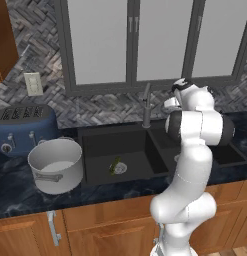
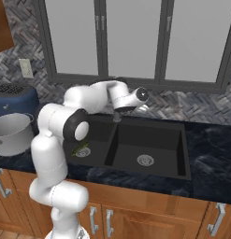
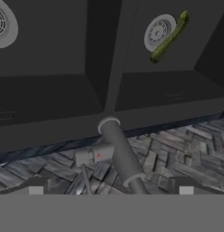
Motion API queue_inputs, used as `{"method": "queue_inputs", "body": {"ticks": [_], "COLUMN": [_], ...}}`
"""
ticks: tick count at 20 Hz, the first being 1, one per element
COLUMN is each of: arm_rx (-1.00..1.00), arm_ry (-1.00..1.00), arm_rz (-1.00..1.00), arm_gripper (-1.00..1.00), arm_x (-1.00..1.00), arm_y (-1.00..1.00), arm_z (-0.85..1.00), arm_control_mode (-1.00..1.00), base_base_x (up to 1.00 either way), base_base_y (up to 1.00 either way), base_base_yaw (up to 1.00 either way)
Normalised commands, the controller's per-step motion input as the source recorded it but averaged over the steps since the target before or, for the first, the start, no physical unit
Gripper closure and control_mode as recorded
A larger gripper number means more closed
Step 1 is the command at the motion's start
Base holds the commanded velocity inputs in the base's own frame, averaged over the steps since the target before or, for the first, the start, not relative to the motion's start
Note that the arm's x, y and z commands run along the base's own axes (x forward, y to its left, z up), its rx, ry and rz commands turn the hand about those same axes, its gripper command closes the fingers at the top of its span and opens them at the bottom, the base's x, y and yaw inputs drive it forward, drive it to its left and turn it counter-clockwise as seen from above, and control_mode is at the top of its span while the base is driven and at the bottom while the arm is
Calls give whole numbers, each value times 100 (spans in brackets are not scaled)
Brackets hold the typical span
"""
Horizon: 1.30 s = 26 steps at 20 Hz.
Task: Dump the squash from the pot into the sink. Then turn on the water and wash the squash. Then turn off the water and put the squash back in the pot.
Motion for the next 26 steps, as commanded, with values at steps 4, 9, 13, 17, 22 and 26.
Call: {"method": "queue_inputs", "body": {"ticks": [4,9,13,17,22,26], "arm_rx": [8,5,3,1,0,0], "arm_ry": [6,4,2,2,1,0], "arm_rz": [0,0,0,0,0,0], "arm_gripper": [-100,-100,-100,-100,-100,-100], "arm_x": [33,35,36,27,22,22], "arm_y": [14,9,7,2,1,1], "arm_z": [0,0,0,0,0,-3], "arm_control_mode": [-100,-100,-100,-100,-100,-100], "base_base_x": [0,0,0,0,0,0], "base_base_y": [0,0,0,0,0,0], "base_base_yaw": [0,0,0,0,0,0]}}
